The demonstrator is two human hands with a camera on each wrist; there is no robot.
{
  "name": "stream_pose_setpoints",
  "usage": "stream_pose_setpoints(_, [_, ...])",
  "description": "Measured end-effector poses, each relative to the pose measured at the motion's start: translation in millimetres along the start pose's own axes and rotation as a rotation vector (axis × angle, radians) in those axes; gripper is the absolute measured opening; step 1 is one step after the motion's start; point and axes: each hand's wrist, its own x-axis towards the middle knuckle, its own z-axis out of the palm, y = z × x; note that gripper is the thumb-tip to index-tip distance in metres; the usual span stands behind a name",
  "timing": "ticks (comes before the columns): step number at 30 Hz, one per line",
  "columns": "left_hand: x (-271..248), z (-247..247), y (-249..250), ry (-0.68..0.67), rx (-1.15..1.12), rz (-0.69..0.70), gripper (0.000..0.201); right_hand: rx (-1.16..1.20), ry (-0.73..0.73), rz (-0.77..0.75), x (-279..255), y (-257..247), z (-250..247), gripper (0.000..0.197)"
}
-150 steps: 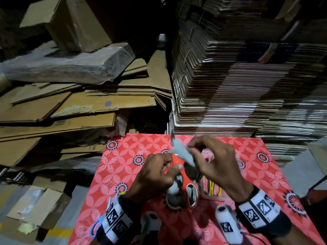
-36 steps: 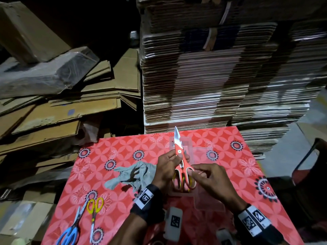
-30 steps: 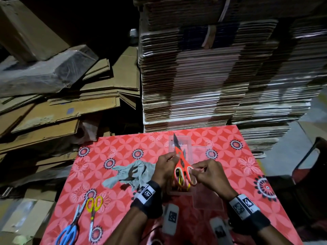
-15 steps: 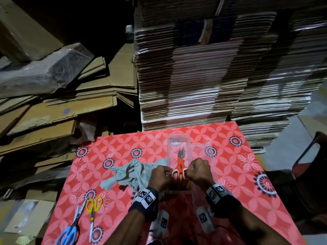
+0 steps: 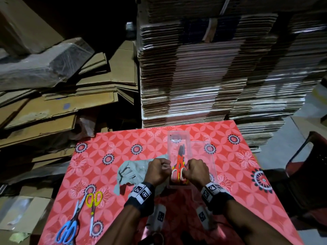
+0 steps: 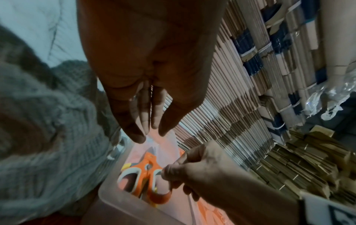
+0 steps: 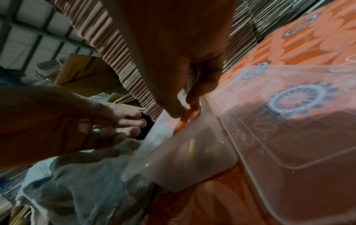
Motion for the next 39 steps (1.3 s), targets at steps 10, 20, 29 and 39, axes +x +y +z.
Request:
stream_pose_setpoints(10, [-22, -46, -13, 0.090, -0.180, -0.012, 0.016, 0.039, 0.047, -0.045, -16, -26, -14, 0.014])
stream_pose_setpoints(20, [-78, -154, -59, 0.228, -0.436, 0.013, 0.019, 0.336, 0.012, -0.348, -49, -171, -9, 0.016])
stream_pose_setpoints(29, [-129, -243, -172, 0.392, -0.397, -0.231, 0.009, 0.210, -0.529, -0.544, -77, -261, 82, 0.015])
stream_pose_setpoints(39, [-189, -263, -278, 0.230, -0.178, -0.495, 0.024, -0.046, -0.849, -0.561, -100, -287, 186, 0.020])
